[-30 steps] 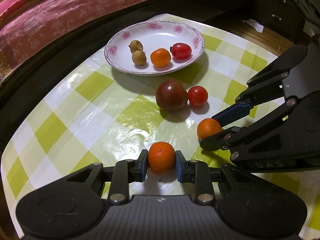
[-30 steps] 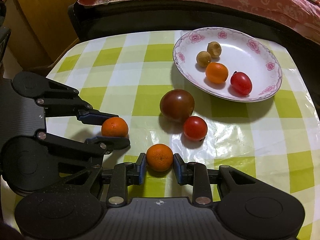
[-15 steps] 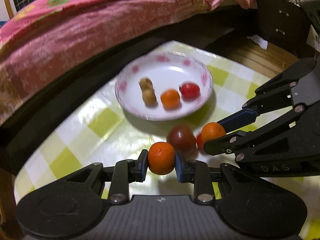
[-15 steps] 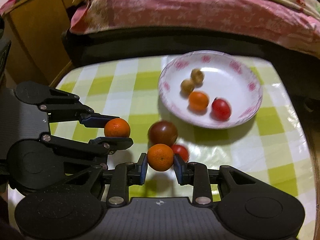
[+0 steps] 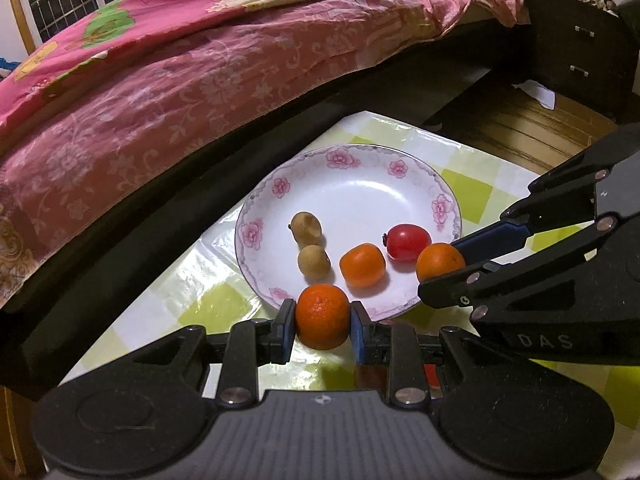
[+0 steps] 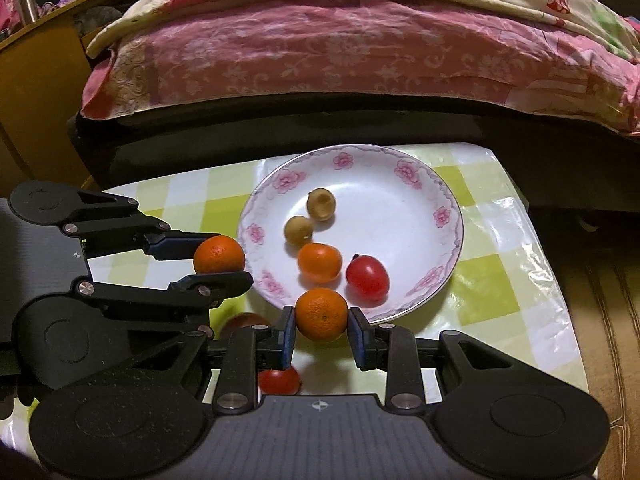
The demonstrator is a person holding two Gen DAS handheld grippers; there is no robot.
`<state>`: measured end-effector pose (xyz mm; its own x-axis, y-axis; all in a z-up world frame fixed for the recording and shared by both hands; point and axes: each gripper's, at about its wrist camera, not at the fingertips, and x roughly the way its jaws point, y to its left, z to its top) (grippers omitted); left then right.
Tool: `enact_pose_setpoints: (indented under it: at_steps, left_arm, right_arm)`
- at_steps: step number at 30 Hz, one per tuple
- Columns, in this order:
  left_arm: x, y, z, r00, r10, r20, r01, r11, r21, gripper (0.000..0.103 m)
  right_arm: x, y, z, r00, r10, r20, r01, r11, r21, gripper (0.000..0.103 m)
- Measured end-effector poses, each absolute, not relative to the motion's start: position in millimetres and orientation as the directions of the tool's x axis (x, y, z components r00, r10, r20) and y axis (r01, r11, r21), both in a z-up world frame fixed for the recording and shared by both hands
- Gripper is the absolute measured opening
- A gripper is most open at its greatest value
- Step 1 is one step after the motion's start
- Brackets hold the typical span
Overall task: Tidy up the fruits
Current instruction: 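Carry both tangerines over the white plate and open both tools to drop them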
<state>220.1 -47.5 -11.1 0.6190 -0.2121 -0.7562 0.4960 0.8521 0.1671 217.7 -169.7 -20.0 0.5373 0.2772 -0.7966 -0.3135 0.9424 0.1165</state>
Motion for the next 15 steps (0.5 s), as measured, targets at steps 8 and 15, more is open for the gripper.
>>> enact_pose_setpoints:
  at_steps: [8,15]
  left_arm:
    - [236,-51,-21,0.614,-0.213,-0.760,0.500,0.851,0.164,0.036]
    - [241,-53,-24,0.615,-0.212,-0.759,0.500,0.849,0.168,0.036]
  right_arm:
    - [232,-173,-30,0.535,0.274,-0.799,-0.297,0.946,0.126,0.026]
    - [243,-176,-36,0.537,0.269,-0.799,-0.280,0.951,0.132,0.026]
